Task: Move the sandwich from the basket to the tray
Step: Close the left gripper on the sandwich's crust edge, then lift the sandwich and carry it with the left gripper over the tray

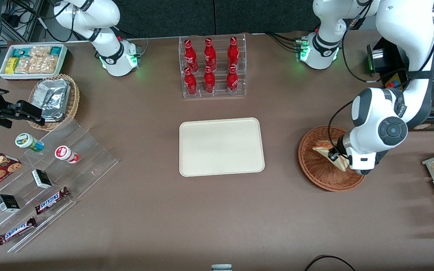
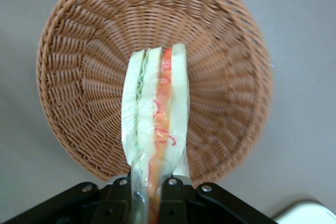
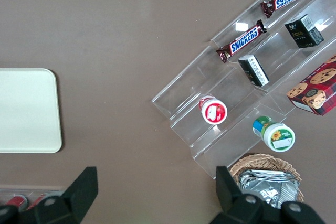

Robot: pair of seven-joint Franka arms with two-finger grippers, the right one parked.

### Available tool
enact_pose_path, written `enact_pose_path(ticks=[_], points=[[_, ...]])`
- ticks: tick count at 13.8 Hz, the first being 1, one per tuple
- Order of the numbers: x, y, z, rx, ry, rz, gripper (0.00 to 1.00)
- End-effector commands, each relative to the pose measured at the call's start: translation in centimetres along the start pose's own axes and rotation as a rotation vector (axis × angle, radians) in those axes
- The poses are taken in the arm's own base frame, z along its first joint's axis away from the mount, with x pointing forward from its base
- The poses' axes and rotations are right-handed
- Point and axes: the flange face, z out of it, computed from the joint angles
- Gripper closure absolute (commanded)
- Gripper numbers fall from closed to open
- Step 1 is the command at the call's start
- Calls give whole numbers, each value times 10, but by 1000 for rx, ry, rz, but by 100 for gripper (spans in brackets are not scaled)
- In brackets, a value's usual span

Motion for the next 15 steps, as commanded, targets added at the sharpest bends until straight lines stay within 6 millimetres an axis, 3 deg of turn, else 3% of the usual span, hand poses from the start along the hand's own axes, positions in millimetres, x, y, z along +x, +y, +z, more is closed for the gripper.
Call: enact_pose_path(ticks=[1, 3, 8, 12, 15], points=[[-43, 38, -7, 11, 9, 77, 100], [-87, 71, -16, 2, 33, 161, 100], [-183, 147, -9, -6, 64, 356, 100], [-243, 207, 12, -15, 85, 535, 100], [-276, 233, 21, -15, 90, 654, 100]])
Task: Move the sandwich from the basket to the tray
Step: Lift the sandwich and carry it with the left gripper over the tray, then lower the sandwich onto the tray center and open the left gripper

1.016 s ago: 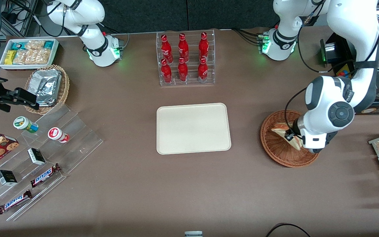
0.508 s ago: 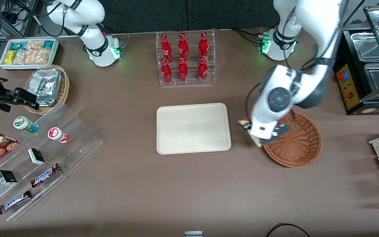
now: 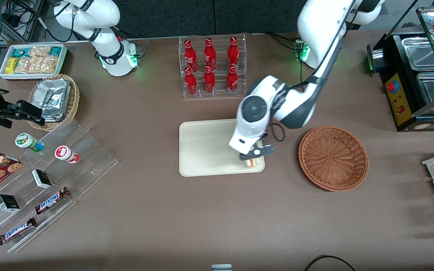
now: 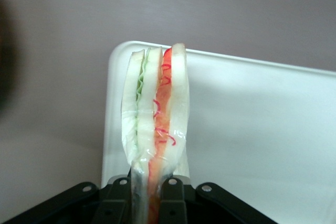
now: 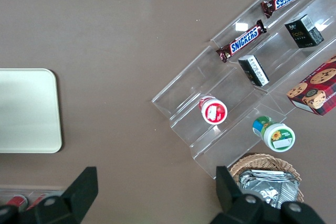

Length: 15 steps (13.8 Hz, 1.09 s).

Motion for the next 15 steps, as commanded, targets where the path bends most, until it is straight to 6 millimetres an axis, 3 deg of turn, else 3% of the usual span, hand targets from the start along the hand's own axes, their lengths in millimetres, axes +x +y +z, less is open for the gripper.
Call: enact_pose_path(ticks=[1, 3, 7, 12, 15], points=[[-6, 34, 6, 11, 3, 134, 100], [-24, 60, 16, 12, 0, 172, 100], [-53, 88, 51, 41, -13, 240, 100], [-55, 101, 75, 72, 4, 264, 100], [-51, 102, 79, 68, 12, 258, 100]])
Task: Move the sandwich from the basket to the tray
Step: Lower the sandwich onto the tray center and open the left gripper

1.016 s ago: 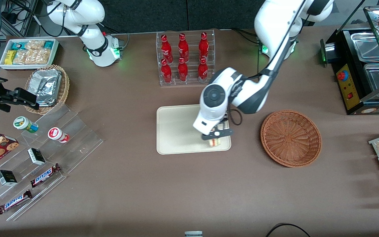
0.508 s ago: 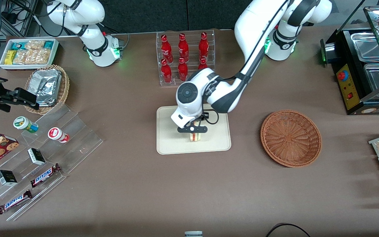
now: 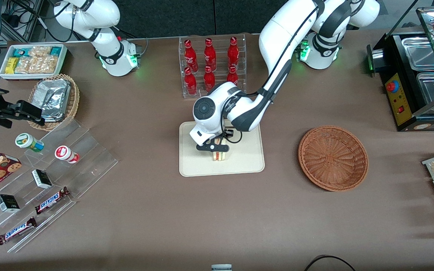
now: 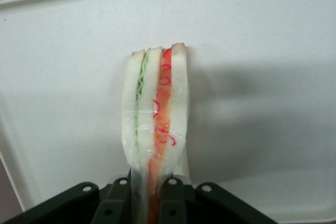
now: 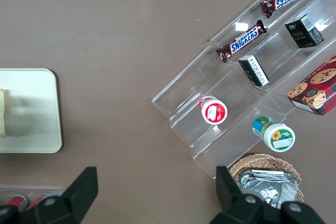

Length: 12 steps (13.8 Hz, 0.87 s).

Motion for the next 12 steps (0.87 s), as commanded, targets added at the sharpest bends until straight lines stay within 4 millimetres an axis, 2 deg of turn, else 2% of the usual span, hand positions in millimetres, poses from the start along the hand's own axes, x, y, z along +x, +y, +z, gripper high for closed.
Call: enact_pose_path(ticks=[1, 3, 4, 6, 12], points=[[6, 5, -4, 9, 22, 9, 100], [7, 4, -2, 11, 19, 7, 100], [7, 3, -2, 11, 19, 7, 71], [8, 2, -2, 9, 18, 5, 0], [8, 0, -8, 8, 20, -76, 0]])
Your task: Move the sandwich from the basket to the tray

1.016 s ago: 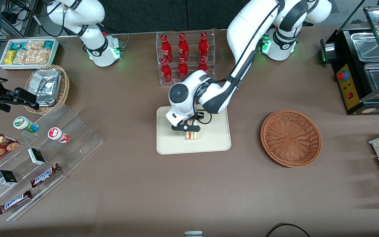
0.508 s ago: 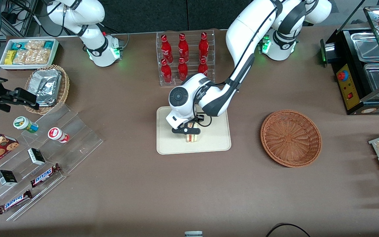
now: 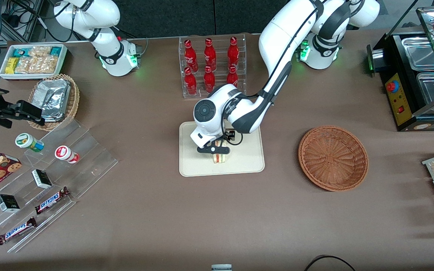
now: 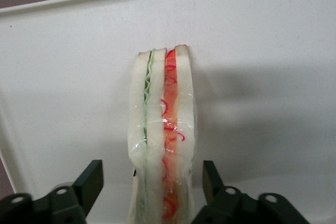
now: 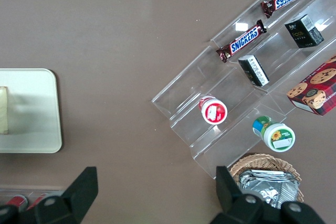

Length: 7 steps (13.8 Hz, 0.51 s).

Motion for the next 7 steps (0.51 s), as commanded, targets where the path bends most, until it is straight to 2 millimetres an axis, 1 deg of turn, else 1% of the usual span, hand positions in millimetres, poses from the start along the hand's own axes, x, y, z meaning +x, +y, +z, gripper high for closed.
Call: enact_pose_path(ticks=[1, 2, 3, 4, 6, 7], points=[[3, 2, -9, 5, 13, -57, 0], [6, -1, -14, 0, 15, -63, 0], [9, -6, -26, -11, 21, -71, 0], [17, -17, -39, -23, 26, -92, 0], [25, -37, -57, -5, 6, -113, 0], [34, -52, -69, -6, 5, -133, 0]])
